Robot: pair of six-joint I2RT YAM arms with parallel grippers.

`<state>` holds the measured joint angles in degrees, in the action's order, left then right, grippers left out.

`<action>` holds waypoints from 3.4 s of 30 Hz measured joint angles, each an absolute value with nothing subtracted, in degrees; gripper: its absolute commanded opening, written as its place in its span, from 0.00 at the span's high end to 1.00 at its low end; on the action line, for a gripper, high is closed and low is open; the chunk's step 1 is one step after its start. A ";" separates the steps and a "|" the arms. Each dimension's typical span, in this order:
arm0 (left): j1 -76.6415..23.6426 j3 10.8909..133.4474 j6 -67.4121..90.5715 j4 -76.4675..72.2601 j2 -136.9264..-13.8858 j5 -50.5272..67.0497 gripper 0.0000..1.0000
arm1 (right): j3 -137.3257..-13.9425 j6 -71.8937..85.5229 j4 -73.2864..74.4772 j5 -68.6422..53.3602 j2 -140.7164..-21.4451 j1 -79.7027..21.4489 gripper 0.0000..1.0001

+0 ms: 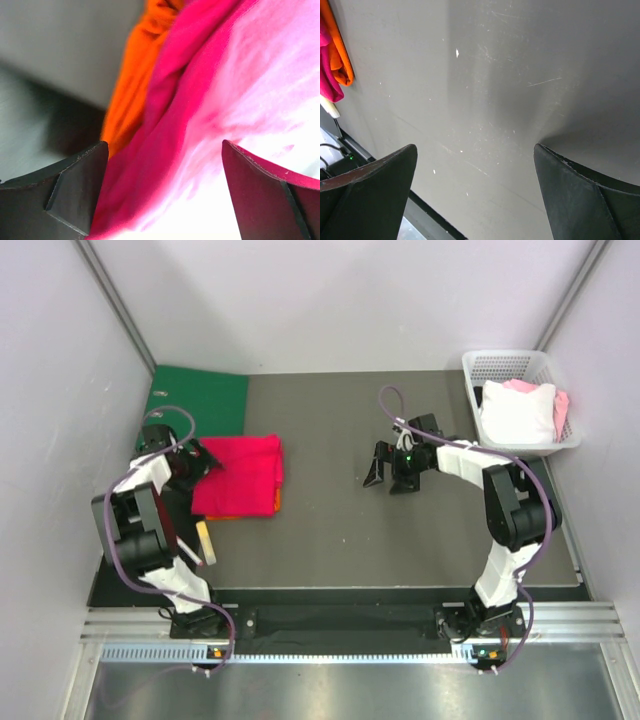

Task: Fold and stack the t-shirts
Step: Put the neatly folded tshirt into the corner of the board with the left arm, then smooth out wrinkles on the folded tshirt

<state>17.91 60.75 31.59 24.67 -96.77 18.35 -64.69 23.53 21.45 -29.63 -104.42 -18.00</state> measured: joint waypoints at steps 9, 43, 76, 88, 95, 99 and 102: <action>18.39 65.93 29.87 30.41 -78.94 7.75 0.09 | -65.06 23.53 22.06 -29.63 -104.44 -18.28 0.00; 2.59 70.76 53.12 -7.77 -124.11 55.05 1.00 | -69.89 21.30 24.64 -29.89 -107.46 -19.11 0.00; 21.78 55.79 35.88 4.14 -107.26 63.31 1.00 | -72.16 19.25 27.68 -30.20 -109.38 -19.16 0.01; 21.76 50.92 28.23 12.32 -106.87 60.73 1.00 | -72.16 20.60 27.07 -30.13 -109.38 -20.49 0.00; 20.99 61.45 26.55 20.99 -98.70 51.33 0.18 | -72.16 21.28 25.93 -30.17 -109.75 -21.67 0.00; 16.97 71.77 24.58 25.50 -93.17 39.07 0.01 | -72.18 22.04 25.87 -29.63 -109.75 -21.76 0.00; 10.46 78.56 22.52 28.97 -92.38 27.62 0.01 | -72.86 22.13 26.50 -27.07 -109.75 -21.98 0.00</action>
